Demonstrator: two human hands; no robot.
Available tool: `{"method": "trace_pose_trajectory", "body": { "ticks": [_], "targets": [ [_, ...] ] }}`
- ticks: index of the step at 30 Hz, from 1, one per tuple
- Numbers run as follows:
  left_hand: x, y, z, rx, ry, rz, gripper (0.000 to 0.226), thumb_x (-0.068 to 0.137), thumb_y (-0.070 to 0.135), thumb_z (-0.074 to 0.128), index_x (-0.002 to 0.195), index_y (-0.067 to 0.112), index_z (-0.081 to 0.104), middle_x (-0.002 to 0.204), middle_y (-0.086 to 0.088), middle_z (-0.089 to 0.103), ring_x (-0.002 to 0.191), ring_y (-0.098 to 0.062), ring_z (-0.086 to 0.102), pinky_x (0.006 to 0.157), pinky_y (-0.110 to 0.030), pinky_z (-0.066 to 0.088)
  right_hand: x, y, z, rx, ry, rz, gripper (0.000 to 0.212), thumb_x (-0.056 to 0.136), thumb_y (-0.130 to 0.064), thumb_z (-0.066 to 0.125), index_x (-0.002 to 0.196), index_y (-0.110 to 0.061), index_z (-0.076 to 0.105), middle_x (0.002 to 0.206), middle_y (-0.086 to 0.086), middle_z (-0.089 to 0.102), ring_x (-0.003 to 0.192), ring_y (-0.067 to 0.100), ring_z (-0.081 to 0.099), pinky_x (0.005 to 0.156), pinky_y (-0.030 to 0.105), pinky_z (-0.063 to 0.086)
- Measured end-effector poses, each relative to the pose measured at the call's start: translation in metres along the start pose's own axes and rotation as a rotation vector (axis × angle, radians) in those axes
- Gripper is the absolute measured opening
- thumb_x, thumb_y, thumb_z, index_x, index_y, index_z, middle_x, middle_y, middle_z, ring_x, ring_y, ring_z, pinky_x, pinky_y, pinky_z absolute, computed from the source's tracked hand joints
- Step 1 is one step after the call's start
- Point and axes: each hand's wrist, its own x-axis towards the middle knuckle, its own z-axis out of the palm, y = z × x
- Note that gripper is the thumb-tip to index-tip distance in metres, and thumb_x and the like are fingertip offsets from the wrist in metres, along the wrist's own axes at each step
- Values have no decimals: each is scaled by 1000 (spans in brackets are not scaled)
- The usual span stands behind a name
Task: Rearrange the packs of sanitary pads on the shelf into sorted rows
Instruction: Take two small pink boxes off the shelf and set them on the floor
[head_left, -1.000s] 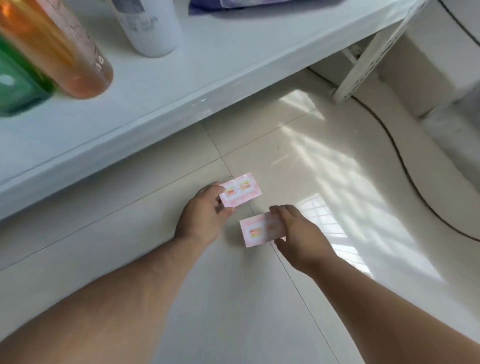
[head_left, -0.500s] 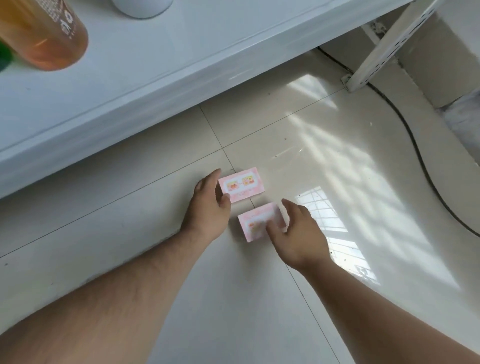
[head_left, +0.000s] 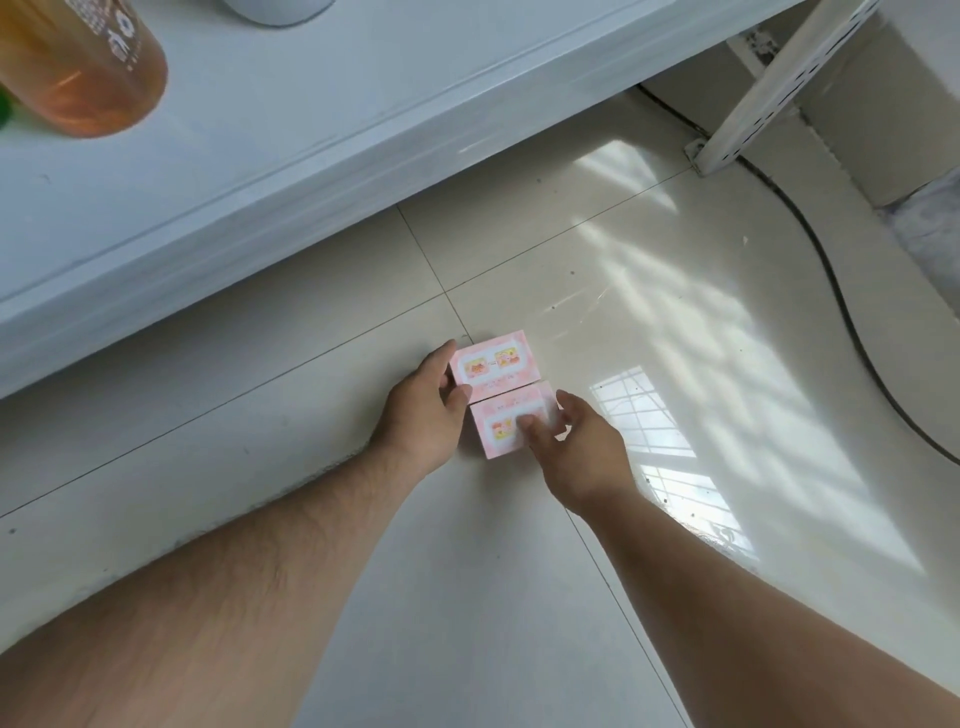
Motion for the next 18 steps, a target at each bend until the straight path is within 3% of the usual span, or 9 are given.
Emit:
{"method": "trace_pose_trajectory", "body": {
  "ticks": [2, 4, 6, 9, 12, 18],
  "targets": [
    [-3, 2, -1, 12, -21, -25, 58, 96, 26, 53, 146, 43, 30, 117, 11, 60, 100, -22, 67, 89, -45, 56, -6, -2, -5, 17, -22, 39, 44, 94, -44, 62, 124, -12, 57, 93, -17, 59, 106, 20, 60, 67, 16, 35],
    [-12, 6, -4, 14, -43, -60, 61, 97, 27, 50, 149, 44, 22, 118, 10, 58, 101, -21, 66, 91, -46, 55, -14, -3, -12, 18, -41, 76, 65, 94, -48, 61, 144, -10, 44, 128, -4, 61, 129, 20, 51, 90, 20, 37],
    [-25, 12, -10, 25, -53, -84, 61, 98, 29, 46, 151, 42, 19, 124, 8, 56, 106, -20, 64, 94, -47, 53, -23, -4, -21, 0, -44, 96, 72, 95, -50, 58, 152, -14, 34, 149, 1, 48, 137, 20, 45, 101, 26, 36],
    [-58, 33, -27, 65, -35, -98, 59, 99, 29, 44, 152, 38, 21, 134, 5, 53, 114, -19, 61, 99, -45, 50, -44, -13, -43, -8, -40, 97, 70, 95, -52, 56, 152, -16, 35, 149, 2, 48, 136, 19, 46, 101, 27, 37],
    [-109, 68, -50, 251, -44, -65, 59, 100, 28, 44, 153, 36, 20, 146, 6, 45, 122, -19, 53, 101, -38, 47, -76, -31, -75, -53, -68, 71, 66, 96, -51, 54, 151, -18, 36, 148, 1, 49, 135, 17, 48, 105, 29, 37],
    [-233, 186, -111, 717, -156, 19, 68, 97, 34, 45, 155, 33, 10, 163, 8, 9, 146, -21, 20, 110, -38, 33, -176, -106, -174, -456, -138, -195, 58, 99, -47, 46, 149, -19, 36, 150, 2, 42, 137, 25, 39, 110, 38, 36]
  ]
}}
